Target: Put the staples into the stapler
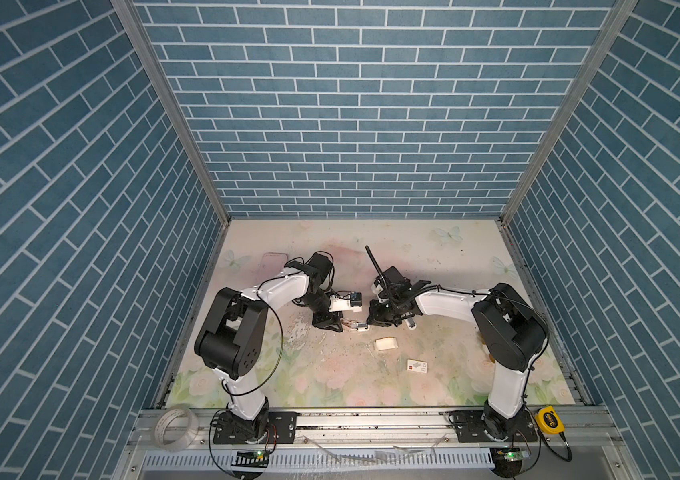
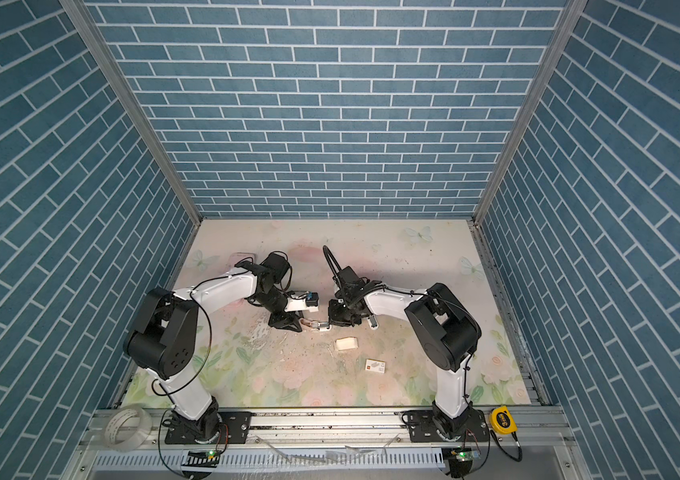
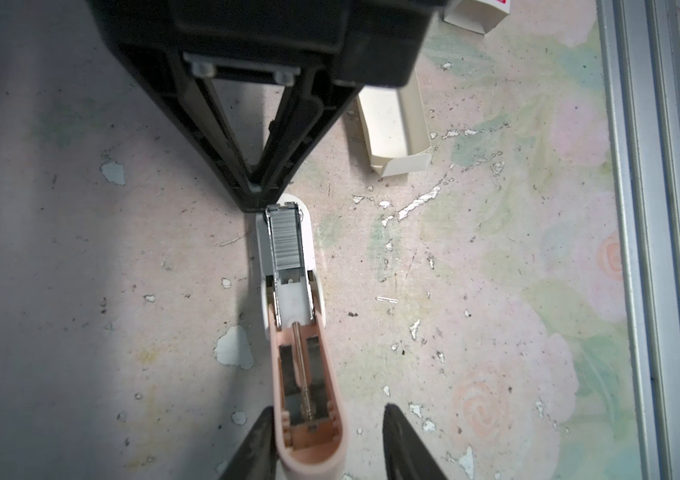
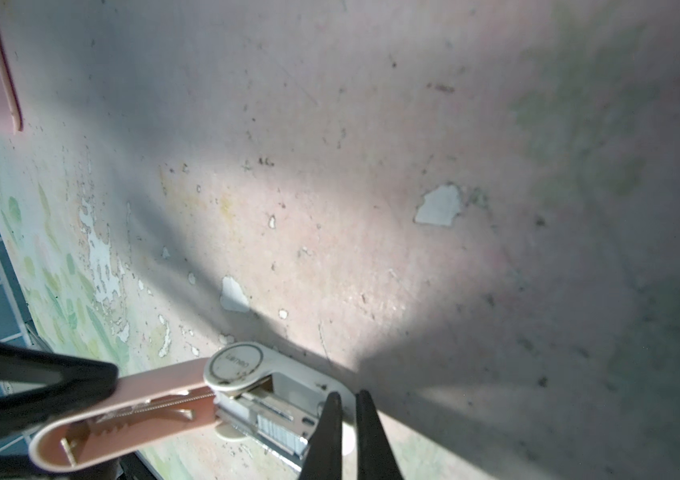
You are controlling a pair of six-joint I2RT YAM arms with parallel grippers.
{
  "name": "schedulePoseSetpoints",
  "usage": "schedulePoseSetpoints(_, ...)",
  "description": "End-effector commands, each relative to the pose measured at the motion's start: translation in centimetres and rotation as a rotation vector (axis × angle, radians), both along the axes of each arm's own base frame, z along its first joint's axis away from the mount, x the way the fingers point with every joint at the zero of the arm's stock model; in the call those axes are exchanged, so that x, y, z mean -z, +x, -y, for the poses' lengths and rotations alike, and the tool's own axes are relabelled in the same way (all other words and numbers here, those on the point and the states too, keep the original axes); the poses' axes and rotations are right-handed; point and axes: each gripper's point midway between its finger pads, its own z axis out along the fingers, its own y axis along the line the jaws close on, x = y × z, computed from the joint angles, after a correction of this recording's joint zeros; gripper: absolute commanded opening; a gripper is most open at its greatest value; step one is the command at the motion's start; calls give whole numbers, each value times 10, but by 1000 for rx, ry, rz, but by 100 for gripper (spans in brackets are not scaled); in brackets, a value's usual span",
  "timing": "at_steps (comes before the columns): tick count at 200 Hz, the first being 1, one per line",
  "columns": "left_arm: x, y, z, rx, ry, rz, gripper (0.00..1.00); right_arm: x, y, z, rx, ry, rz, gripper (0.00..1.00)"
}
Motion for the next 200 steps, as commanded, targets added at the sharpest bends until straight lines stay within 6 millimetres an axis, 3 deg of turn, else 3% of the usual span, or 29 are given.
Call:
schedulePoseSetpoints(1,-4,-4,-2,5,-6,-2,42,12,-9,19,14,-85,-39,11)
schedulePoseSetpoints(77,-5,5,-2,-30,-14,28,48,9,-10,18,5,-81,-39,11)
schedulePoseSetpoints(132,-7,2,0,-29,-28,7,37,9,-12,19,1,-78,-43,10)
schedulePoseSetpoints(200,-8,1,1,-29,-35,6,34,11,-16,21,-4,-82,-53,10)
